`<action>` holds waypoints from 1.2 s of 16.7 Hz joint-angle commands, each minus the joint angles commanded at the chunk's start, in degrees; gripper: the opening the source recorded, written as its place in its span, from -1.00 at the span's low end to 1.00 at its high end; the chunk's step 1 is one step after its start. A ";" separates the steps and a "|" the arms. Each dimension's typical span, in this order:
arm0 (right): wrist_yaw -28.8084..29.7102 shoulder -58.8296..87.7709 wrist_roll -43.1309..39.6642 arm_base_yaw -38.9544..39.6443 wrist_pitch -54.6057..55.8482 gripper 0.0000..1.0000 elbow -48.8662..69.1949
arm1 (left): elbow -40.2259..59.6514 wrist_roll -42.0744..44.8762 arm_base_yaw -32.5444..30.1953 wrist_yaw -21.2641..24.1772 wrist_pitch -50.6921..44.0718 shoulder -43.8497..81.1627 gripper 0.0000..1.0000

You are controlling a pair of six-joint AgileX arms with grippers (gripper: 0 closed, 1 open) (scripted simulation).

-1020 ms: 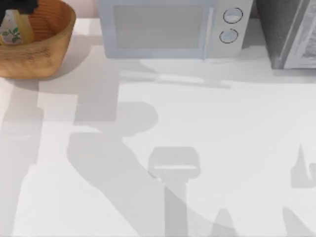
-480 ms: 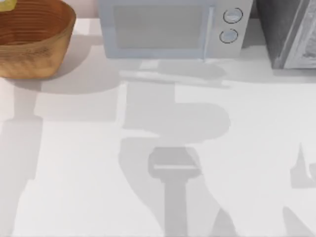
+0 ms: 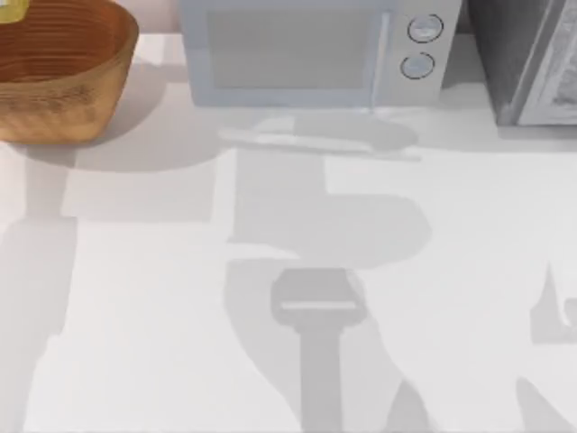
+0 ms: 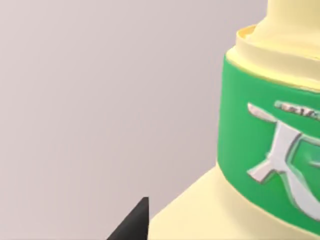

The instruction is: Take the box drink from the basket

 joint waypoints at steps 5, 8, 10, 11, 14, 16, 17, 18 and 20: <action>0.00 0.00 0.00 0.00 0.00 1.00 0.00 | -11.32 -0.54 -0.46 -0.77 -4.34 -14.47 -1.00; 0.00 0.00 0.00 0.00 0.00 1.00 0.00 | -21.67 -0.49 -0.93 -1.48 -7.87 -30.09 -1.00; 0.00 0.00 0.00 0.00 0.00 1.00 0.00 | -29.47 -0.39 -1.30 -2.01 -10.58 -42.23 -1.00; 0.00 0.00 0.00 0.00 0.00 1.00 0.00 | -33.58 -0.35 -1.50 -2.29 -12.06 -48.53 -1.00; 0.00 0.00 0.00 0.00 0.00 1.00 0.00 | -46.36 -0.32 -2.11 -3.15 -16.67 -67.50 -1.00; 0.00 0.00 0.00 0.00 0.00 1.00 0.00 | -54.84 -0.35 -2.51 -3.70 -19.75 -79.28 -1.00; 0.00 0.00 0.00 0.00 0.00 1.00 0.00 | -58.90 -0.37 -2.70 -3.96 -21.20 -84.69 -1.00; 0.00 0.00 0.00 0.00 0.00 1.00 0.00 | -62.74 -0.39 -2.88 -4.20 -22.58 -89.62 -1.00; 0.00 0.00 0.00 0.00 0.00 1.00 0.00 | -69.50 -0.47 -3.20 -4.64 -25.08 -97.73 -1.00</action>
